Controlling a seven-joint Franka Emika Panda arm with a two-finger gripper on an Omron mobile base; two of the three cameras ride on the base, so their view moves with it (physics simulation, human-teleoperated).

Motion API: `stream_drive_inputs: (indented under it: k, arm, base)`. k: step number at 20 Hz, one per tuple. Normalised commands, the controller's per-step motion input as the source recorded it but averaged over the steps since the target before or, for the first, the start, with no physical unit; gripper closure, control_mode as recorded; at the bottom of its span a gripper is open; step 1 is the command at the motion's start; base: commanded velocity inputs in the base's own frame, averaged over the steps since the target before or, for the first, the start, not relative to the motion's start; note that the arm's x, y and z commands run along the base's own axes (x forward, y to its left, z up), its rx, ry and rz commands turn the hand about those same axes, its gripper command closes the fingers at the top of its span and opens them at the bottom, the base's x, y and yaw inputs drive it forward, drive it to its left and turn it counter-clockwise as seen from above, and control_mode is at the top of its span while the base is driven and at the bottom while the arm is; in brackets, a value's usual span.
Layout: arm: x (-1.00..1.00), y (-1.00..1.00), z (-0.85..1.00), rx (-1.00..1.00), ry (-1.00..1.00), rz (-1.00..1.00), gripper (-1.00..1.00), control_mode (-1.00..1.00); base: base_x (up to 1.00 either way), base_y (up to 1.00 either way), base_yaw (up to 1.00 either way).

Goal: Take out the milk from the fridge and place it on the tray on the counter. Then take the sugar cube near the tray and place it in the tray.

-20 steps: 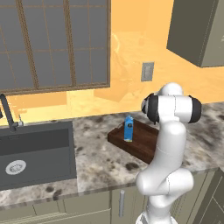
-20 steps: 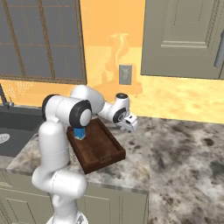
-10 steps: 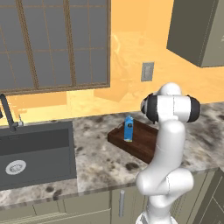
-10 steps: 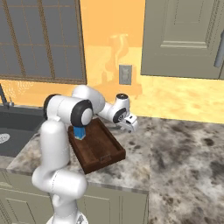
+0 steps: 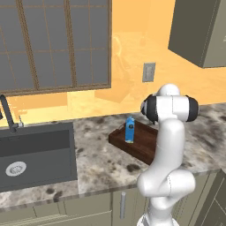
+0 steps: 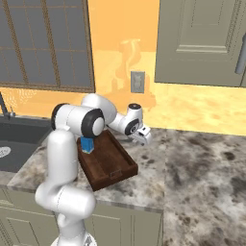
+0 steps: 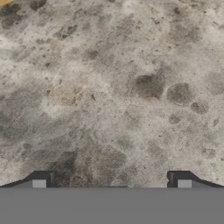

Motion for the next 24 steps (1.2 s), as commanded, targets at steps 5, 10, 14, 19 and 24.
stream_drive_inputs:
  k: [5, 10, 14, 19, 24]
  arm:
    - [0.0, 0.0, -0.11, 0.0, 0.02, 0.0, -1.0, -1.0]
    - [0.01, 0.0, -0.12, 0.0, 0.06, 0.0, -1.0, -1.0]
    - [0.0, 0.0, -0.08, 0.0, 0.03, 0.0, -1.0, -1.0]
    - [0.0, 0.0, -0.11, 0.0, 0.02, 0.0, -1.0, -1.0]
    - [-0.1, 0.0, -0.07, 0.01, 0.0, 0.0, -1.0, -1.0]
  base:
    - [0.0, 0.0, 0.0]
    - [0.0, 0.0, 0.0]
    - [0.0, 0.0, 0.0]
    - [0.0, 0.0, 0.0]
    - [0.0, 0.0, 0.0]
